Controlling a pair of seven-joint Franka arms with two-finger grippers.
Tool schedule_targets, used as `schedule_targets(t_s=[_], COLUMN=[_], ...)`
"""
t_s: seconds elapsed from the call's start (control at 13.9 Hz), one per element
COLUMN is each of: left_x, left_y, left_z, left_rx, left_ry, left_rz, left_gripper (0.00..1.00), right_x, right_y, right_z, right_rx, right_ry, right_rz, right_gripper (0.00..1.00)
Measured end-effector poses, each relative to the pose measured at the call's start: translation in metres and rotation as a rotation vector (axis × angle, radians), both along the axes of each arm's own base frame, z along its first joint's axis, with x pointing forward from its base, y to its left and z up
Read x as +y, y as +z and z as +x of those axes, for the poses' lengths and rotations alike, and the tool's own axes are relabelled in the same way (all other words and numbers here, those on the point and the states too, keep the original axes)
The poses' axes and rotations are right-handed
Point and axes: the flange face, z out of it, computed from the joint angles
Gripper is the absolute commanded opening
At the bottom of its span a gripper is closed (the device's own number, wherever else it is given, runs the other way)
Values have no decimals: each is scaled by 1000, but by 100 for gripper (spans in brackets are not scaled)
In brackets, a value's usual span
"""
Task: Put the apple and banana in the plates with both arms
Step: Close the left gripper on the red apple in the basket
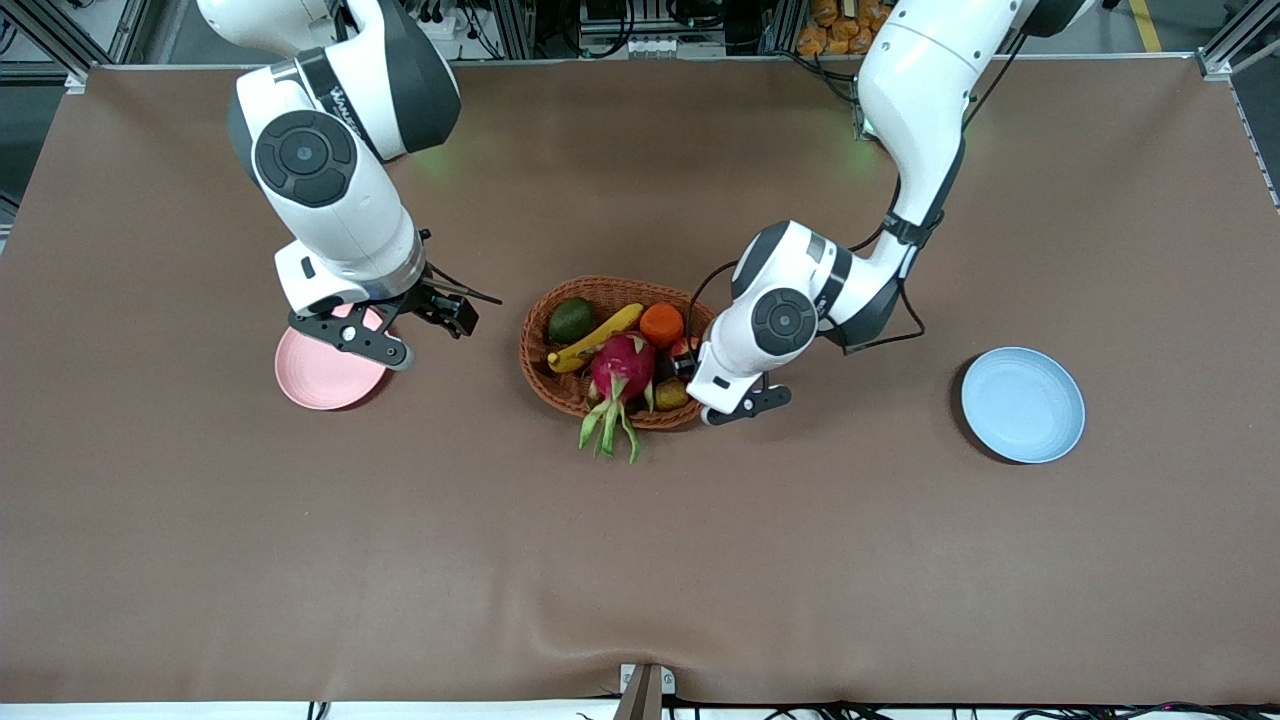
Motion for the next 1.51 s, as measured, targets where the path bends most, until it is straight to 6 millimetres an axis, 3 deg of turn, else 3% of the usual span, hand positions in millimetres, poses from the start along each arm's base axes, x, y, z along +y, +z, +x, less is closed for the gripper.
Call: schedule_targets(t_s=[0.94,1.08,1.15,1.3,1.51], left_x=[-18,-19,-19,-19,-18], left_y=[-23,-25,-25,-24,-11], left_z=[-11,-13,-13,-12,-4], left_rx=[4,6,6,4,-9], left_ry=[-16,-19,-19,-18,-8], left_rz=[6,7,8,6,-1], left_gripper=[100,58,46,26,21], right_x=[0,0,0,0,0], right_y=[1,1,1,0,0], right_z=[2,2,3,3,3], right_rx=[-11,-19,-20,-20,-21], right_ry=[-2,-1,-1,-1,-22], right_rz=[5,9,9,9,7], right_gripper=[100,100,100,100,100])
